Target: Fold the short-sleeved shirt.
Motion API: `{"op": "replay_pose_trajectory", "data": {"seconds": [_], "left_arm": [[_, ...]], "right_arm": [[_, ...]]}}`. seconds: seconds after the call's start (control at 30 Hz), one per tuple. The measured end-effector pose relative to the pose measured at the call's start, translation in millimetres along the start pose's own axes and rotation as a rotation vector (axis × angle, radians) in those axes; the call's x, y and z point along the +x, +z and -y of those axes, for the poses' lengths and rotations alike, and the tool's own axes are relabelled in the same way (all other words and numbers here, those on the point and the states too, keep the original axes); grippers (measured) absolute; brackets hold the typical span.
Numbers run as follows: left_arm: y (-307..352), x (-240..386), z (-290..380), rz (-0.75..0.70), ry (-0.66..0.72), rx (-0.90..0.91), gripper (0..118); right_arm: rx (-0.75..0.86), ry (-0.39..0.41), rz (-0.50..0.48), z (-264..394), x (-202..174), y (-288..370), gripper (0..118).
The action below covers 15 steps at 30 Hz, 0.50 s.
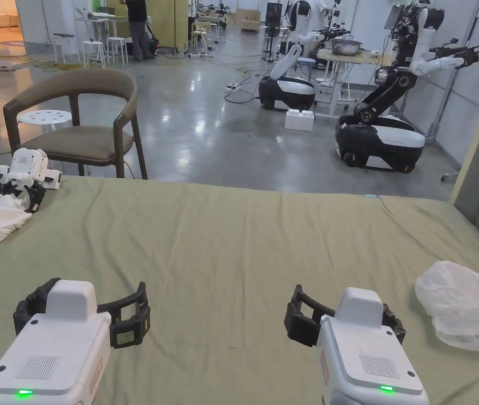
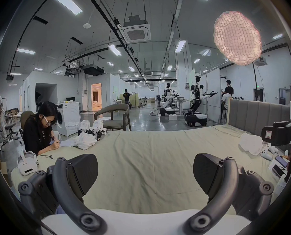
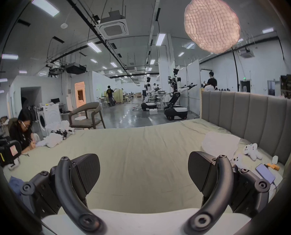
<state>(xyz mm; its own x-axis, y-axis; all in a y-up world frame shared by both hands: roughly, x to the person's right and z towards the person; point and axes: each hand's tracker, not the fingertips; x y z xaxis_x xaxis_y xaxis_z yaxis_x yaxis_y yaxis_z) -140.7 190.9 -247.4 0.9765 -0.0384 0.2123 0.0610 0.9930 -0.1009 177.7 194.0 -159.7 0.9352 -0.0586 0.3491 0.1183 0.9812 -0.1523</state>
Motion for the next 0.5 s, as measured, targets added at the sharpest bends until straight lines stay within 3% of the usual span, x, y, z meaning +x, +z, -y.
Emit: {"op": "replay_pose_trajectory", "data": {"seconds": [0.07, 0.3, 0.5], "left_arm": [[2, -3, -2, 0.025, 0.021, 0.000, 113], [-1, -4, -5, 0.025, 0.035, -0.011, 113], [-3, -4, -3, 0.030, 0.034, -0.019, 113]], "right_arm": [[0.003, -0.038, -0.038, -2, 3, 0, 107], [-0.110, -0.135, -0.007, -11, 3, -6, 107], [-0.225, -0.165, 0.021, -16, 2, -13, 106]]}}
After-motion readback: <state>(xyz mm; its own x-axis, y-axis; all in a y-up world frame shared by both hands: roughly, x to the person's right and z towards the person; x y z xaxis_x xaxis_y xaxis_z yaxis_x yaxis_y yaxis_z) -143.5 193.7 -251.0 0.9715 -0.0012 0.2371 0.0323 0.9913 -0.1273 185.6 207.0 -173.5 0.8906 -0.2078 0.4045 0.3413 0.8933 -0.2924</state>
